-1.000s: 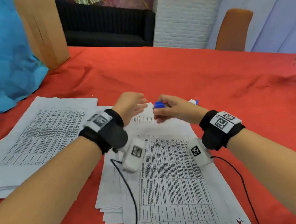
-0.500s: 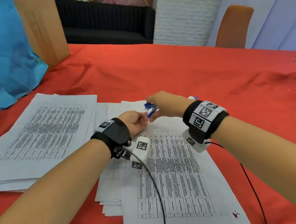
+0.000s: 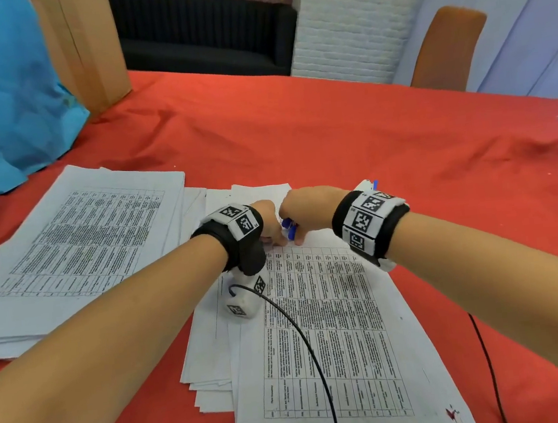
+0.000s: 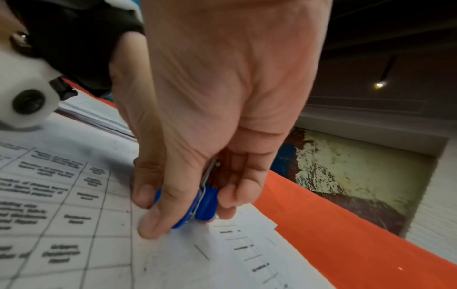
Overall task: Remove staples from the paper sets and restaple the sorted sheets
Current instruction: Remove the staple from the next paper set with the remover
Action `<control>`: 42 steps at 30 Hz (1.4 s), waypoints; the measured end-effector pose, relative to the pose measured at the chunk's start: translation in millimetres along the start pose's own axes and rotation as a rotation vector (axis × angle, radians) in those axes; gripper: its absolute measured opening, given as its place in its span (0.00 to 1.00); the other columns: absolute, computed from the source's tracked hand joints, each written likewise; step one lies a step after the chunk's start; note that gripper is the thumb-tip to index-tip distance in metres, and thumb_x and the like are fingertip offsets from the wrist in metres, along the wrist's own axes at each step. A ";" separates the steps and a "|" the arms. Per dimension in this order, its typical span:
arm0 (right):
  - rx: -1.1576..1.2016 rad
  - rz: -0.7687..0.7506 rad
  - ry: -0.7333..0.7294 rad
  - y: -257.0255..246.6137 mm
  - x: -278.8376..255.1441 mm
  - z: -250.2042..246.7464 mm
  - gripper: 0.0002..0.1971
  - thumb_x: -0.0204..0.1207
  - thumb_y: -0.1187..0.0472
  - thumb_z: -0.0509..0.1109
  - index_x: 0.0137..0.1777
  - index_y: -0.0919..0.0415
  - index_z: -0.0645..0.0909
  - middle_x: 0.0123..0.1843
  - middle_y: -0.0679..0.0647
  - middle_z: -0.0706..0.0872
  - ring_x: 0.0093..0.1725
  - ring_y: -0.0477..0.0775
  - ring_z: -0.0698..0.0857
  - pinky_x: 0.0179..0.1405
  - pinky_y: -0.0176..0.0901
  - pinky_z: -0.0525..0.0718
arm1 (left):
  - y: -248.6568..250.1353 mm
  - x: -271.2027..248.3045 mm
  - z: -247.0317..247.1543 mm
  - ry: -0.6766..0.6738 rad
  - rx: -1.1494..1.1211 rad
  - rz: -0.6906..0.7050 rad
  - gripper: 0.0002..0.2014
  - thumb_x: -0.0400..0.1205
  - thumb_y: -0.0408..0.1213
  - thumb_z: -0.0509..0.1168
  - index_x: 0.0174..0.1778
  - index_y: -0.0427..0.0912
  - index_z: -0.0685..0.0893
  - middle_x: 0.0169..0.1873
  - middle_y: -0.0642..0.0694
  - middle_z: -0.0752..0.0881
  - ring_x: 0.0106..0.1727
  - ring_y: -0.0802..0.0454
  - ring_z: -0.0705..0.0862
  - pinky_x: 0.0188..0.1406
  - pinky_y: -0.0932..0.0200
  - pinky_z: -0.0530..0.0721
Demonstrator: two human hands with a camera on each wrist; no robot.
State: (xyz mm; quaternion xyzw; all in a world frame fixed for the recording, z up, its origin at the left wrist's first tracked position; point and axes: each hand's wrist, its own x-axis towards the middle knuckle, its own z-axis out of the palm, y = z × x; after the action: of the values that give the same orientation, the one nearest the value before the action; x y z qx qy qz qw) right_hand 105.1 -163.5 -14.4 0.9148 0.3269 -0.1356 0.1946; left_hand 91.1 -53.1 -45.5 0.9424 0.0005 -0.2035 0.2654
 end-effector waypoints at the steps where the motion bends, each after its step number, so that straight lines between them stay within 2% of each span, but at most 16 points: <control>1: -0.025 -0.009 0.000 -0.8 1.1 -1.1 0.19 0.71 0.51 0.77 0.57 0.62 0.83 0.44 0.52 0.78 0.42 0.57 0.80 0.34 0.43 0.74 | 0.2 0.2 -0.5 -0.006 0.010 0.004 0.10 0.74 0.36 0.75 0.37 0.40 0.79 0.27 0.46 0.80 0.26 0.51 0.77 0.33 0.61 0.78; 4: -0.066 -0.033 0.002 -2.0 2.2 -1.1 0.18 0.72 0.49 0.76 0.55 0.61 0.83 0.41 0.50 0.76 0.39 0.55 0.78 0.34 0.43 0.74 | 1.4 -0.5 -0.6 -0.009 0.064 0.021 0.13 0.75 0.36 0.74 0.31 0.41 0.76 0.26 0.47 0.78 0.25 0.53 0.75 0.25 0.63 0.74; 8: -0.086 -0.036 0.014 -3.0 1.9 0.3 0.14 0.74 0.52 0.74 0.53 0.62 0.84 0.43 0.52 0.81 0.38 0.54 0.78 0.33 0.42 0.74 | 1.3 -0.5 -0.3 -0.004 0.081 0.040 0.09 0.75 0.36 0.74 0.42 0.40 0.81 0.32 0.46 0.81 0.25 0.53 0.76 0.26 0.64 0.74; 10: -0.067 -0.045 0.014 -1.3 2.1 -0.4 0.15 0.73 0.51 0.75 0.54 0.60 0.84 0.44 0.53 0.81 0.40 0.55 0.79 0.32 0.41 0.72 | 0.8 0.1 -0.5 0.000 0.078 0.041 0.10 0.74 0.36 0.75 0.45 0.39 0.81 0.31 0.45 0.81 0.27 0.51 0.77 0.29 0.63 0.76; 13: 0.026 -0.052 0.021 6.1 0.2 3.4 0.17 0.73 0.48 0.74 0.55 0.60 0.81 0.44 0.52 0.81 0.42 0.56 0.79 0.36 0.44 0.74 | 1.7 -1.5 -0.5 0.012 0.088 0.026 0.13 0.74 0.38 0.75 0.48 0.38 0.80 0.35 0.43 0.82 0.37 0.45 0.79 0.41 0.57 0.79; 18: 0.390 -0.029 0.054 27.3 -6.5 20.1 0.17 0.72 0.45 0.75 0.48 0.57 0.78 0.36 0.48 0.84 0.33 0.49 0.83 0.36 0.44 0.79 | 0.4 -1.0 -0.2 0.020 0.118 -0.006 0.23 0.73 0.43 0.76 0.60 0.37 0.80 0.52 0.42 0.87 0.43 0.46 0.81 0.53 0.52 0.83; 21: 0.541 -0.012 0.061 37.4 -9.6 26.6 0.14 0.73 0.46 0.74 0.48 0.53 0.78 0.39 0.46 0.85 0.36 0.45 0.84 0.33 0.36 0.74 | 3.3 -3.1 -0.8 0.014 0.120 -0.017 0.24 0.74 0.43 0.75 0.62 0.37 0.79 0.46 0.44 0.84 0.44 0.47 0.80 0.51 0.54 0.81; 23: 0.673 -0.006 0.051 42.1 -9.5 32.6 0.14 0.75 0.48 0.73 0.51 0.58 0.80 0.41 0.47 0.85 0.36 0.44 0.84 0.37 0.32 0.78 | 5.0 -4.2 -1.4 0.008 0.125 -0.018 0.24 0.75 0.43 0.74 0.63 0.36 0.79 0.44 0.44 0.82 0.44 0.47 0.79 0.48 0.55 0.79; 26: 0.973 -0.009 0.011 46.8 -9.8 41.2 0.12 0.77 0.56 0.73 0.52 0.64 0.80 0.43 0.53 0.85 0.37 0.47 0.85 0.48 0.39 0.85 | 7.2 -8.3 -3.1 0.007 0.148 -0.019 0.23 0.76 0.43 0.73 0.64 0.35 0.80 0.39 0.45 0.81 0.43 0.47 0.78 0.44 0.58 0.75; 29: 1.351 0.021 0.029 57.2 -18.6 50.4 0.04 0.80 0.63 0.69 0.48 0.63 0.78 0.43 0.59 0.85 0.37 0.49 0.87 0.44 0.35 0.88 | 9.8 -11.7 -2.7 -0.012 0.171 -0.023 0.23 0.77 0.42 0.72 0.65 0.34 0.79 0.42 0.43 0.81 0.44 0.47 0.77 0.44 0.58 0.75; 32: 1.447 0.048 0.121 66.9 -30.8 54.0 0.03 0.81 0.64 0.68 0.49 0.63 0.77 0.43 0.60 0.84 0.38 0.52 0.85 0.42 0.35 0.87 | 6.8 -14.3 -6.9 -0.043 0.146 -0.037 0.19 0.78 0.45 0.71 0.58 0.36 0.82 0.41 0.44 0.82 0.41 0.48 0.78 0.46 0.57 0.77; 34: 1.428 0.017 0.191 63.2 -40.0 44.8 0.03 0.81 0.63 0.68 0.47 0.62 0.78 0.42 0.59 0.83 0.39 0.52 0.82 0.43 0.37 0.85 | 3.9 -17.1 -8.2 -0.044 -0.073 -0.048 0.16 0.80 0.51 0.67 0.43 0.40 0.83 0.34 0.46 0.82 0.33 0.51 0.77 0.41 0.59 0.77; 36: 1.297 -0.032 0.259 52.6 -46.5 24.5 0.06 0.81 0.60 0.69 0.45 0.60 0.77 0.40 0.56 0.83 0.37 0.50 0.82 0.41 0.35 0.83 | 9.2 -18.9 -5.8 -0.154 -0.800 -0.113 0.20 0.84 0.52 0.59 0.40 0.37 0.78 0.32 0.45 0.78 0.30 0.53 0.74 0.32 0.62 0.75; 38: 0.900 -0.045 0.304 39.9 -46.0 2.5 0.10 0.78 0.53 0.72 0.45 0.59 0.76 0.40 0.52 0.83 0.38 0.50 0.81 0.35 0.35 0.79 | 15.4 -13.0 -3.1 -0.279 -1.427 -0.128 0.17 0.88 0.43 0.52 0.40 0.36 0.76 0.32 0.43 0.77 0.32 0.53 0.74 0.31 0.63 0.76; 40: 0.452 -0.027 0.286 23.7 -38.8 -11.2 0.16 0.74 0.50 0.75 0.49 0.59 0.75 0.41 0.51 0.80 0.42 0.54 0.79 0.35 0.44 0.75 | 19.1 -4.6 2.6 -0.337 -1.638 -0.130 0.15 0.87 0.33 0.48 0.37 0.39 0.73 0.31 0.44 0.74 0.29 0.52 0.70 0.23 0.64 0.73; 42: 0.214 -0.003 0.285 14.1 -31.7 -15.9 0.17 0.72 0.50 0.76 0.51 0.59 0.76 0.40 0.50 0.77 0.43 0.57 0.78 0.38 0.46 0.74 | 17.0 1.1 7.1 -0.276 -1.704 -0.188 0.16 0.87 0.27 0.45 0.35 0.37 0.71 0.31 0.42 0.73 0.27 0.51 0.65 0.17 0.67 0.67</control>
State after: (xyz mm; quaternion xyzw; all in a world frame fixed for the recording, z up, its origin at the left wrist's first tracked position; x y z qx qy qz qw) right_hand 92.5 -183.7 15.3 0.9398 0.3362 -0.0388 0.0473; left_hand 91.2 -71.3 -43.0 0.3856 0.1982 -0.2674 0.8605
